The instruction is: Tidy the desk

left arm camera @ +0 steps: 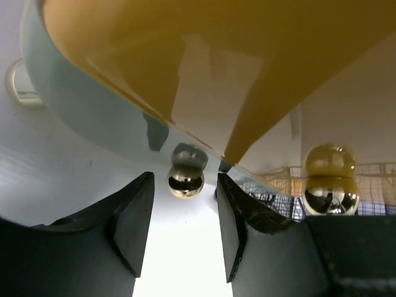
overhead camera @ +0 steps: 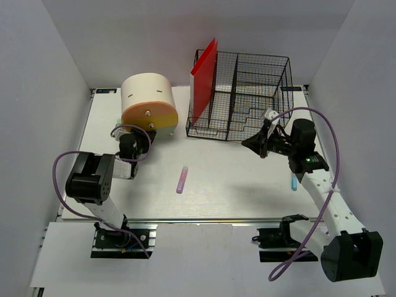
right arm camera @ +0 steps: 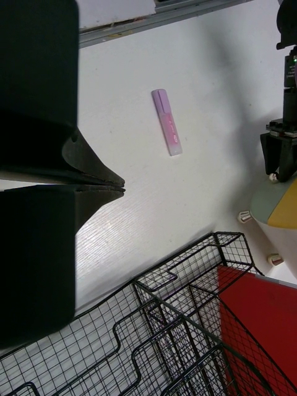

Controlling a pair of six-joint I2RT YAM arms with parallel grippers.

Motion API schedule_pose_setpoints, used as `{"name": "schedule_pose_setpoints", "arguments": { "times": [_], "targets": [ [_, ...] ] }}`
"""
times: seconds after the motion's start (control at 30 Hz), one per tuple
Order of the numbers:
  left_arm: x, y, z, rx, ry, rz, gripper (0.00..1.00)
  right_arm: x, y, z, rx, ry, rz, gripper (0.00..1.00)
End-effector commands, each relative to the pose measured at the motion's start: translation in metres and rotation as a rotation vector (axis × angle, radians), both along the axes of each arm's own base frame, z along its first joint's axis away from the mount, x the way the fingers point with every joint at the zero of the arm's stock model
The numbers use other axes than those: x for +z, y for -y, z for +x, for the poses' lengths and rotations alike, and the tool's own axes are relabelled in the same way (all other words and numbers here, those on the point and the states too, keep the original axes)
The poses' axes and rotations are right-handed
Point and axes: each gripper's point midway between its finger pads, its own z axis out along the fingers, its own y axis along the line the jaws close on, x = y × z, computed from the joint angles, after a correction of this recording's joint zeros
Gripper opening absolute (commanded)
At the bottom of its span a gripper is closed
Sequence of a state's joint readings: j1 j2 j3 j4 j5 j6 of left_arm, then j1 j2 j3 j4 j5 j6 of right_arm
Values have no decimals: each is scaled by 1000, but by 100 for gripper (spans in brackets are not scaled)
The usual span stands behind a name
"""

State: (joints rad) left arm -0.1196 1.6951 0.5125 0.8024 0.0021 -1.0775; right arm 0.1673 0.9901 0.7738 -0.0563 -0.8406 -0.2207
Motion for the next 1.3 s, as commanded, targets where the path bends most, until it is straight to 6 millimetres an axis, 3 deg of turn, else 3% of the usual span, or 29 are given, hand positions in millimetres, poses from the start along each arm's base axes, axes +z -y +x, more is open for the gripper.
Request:
{"name": "schedule_pose_setpoints", "arguments": {
  "times": [0.0,0.4,0.67,0.87,1.0,1.27],
  "targets": [
    [18,-7,12,45,76,-19,55,6,1,2,9,29,-3,0],
    [10,-9,13,58,73,-26,51,4,0,2,12,27,-6,0],
    [3,-9,5,59,67,-38,23,5,0,2,13,32,-8,0],
    [-1,-5,-20,23,69,-45,14,4,0,3,12,31,-10,0],
    [-8,3,-44,-44,37,-53,13,3,0,3,13,27,-10,0],
    [-6,6,-74,-91,30,-26,9,1,1,4,8,23,-12,0]
  ]
}}
